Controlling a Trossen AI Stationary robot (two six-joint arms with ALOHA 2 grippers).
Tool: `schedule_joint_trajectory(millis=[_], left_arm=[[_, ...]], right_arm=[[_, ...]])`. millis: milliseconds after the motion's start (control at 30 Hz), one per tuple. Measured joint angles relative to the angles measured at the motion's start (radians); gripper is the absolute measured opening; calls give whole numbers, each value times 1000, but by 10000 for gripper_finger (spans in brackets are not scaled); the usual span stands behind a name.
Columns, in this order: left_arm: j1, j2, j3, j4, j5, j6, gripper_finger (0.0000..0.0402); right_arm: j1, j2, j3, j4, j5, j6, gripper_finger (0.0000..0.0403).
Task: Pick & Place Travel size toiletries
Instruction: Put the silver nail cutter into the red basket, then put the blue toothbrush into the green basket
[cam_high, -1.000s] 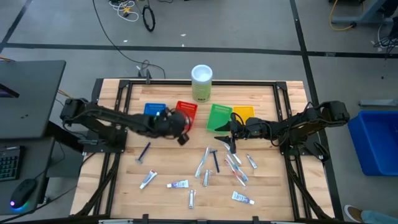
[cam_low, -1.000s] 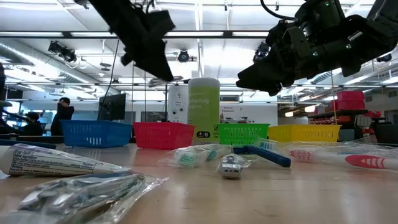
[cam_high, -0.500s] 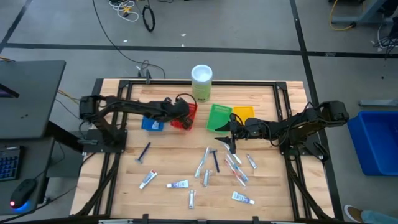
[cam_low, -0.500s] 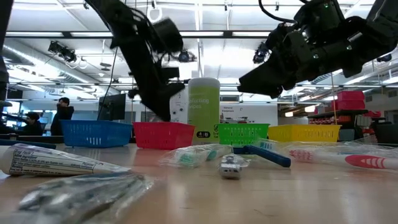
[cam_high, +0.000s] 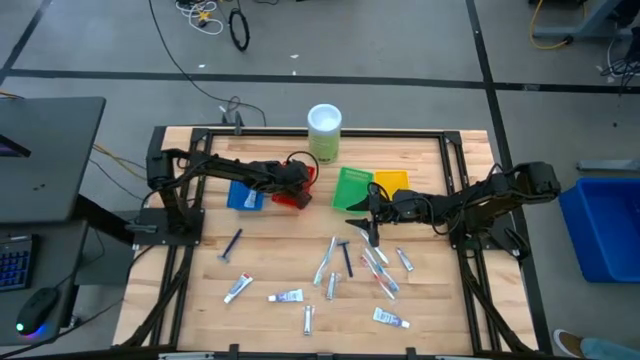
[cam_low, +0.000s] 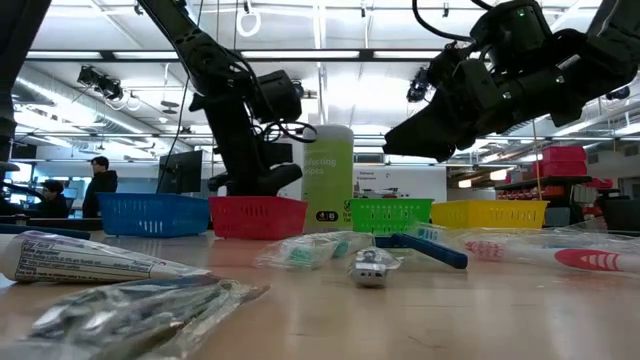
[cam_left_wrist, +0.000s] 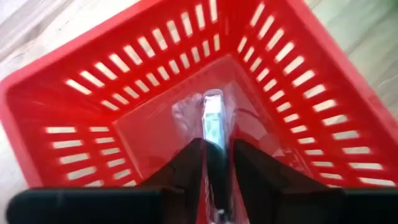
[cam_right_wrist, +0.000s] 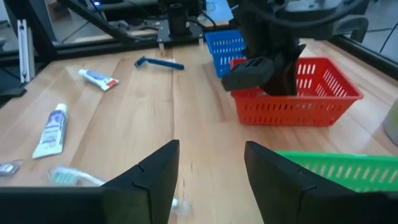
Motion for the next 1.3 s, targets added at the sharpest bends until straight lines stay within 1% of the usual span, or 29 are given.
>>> schedule_joint_trajectory(millis=[167, 267, 433, 533, 600, 700, 800, 900, 1033, 1100, 1133, 1200, 1300], left_arm=[[0, 0, 0, 7, -1, 3, 133], [0, -3, 1, 6, -1, 4, 143], [-5, -31, 30, -32, 10, 0, 145], [-21, -80, 43, -44, 33, 0, 144], [-40, -125, 43, -46, 23, 0, 144], [-75, -204, 43, -67, -19, 16, 143], [-118, -294, 43, -92, -91, 46, 143], [-170, -381, 44, -133, -154, 127, 143], [-249, -481, 44, -234, -233, 159, 143], [-284, -524, 43, -305, -289, 175, 143], [-301, -544, 44, -332, -319, 169, 143], [-331, -578, 43, -413, -371, 111, 143], [-370, -617, 43, -497, -398, 40, 143]], right_arm=[[-1, 0, 0, 0, 0, 0, 193], [-1, 0, 0, -1, 0, 0, 198], [-1, 0, 0, -1, 3, 0, 206], [-1, 0, 0, -1, 10, 0, 209], [-2, 0, 0, 1, 10, 0, 208], [-1, 0, 0, 2, 9, 0, 204], [-1, 0, 0, 1, 9, 0, 200], [-1, 0, 0, -1, 8, 0, 199], [-1, 0, 0, 0, 8, 0, 206], [-1, 0, 0, 0, 8, 0, 210], [-1, 0, 0, -1, 8, 0, 212], [0, 0, 0, -1, 8, 0, 215], [0, 0, 0, -3, 8, 5, 217]])
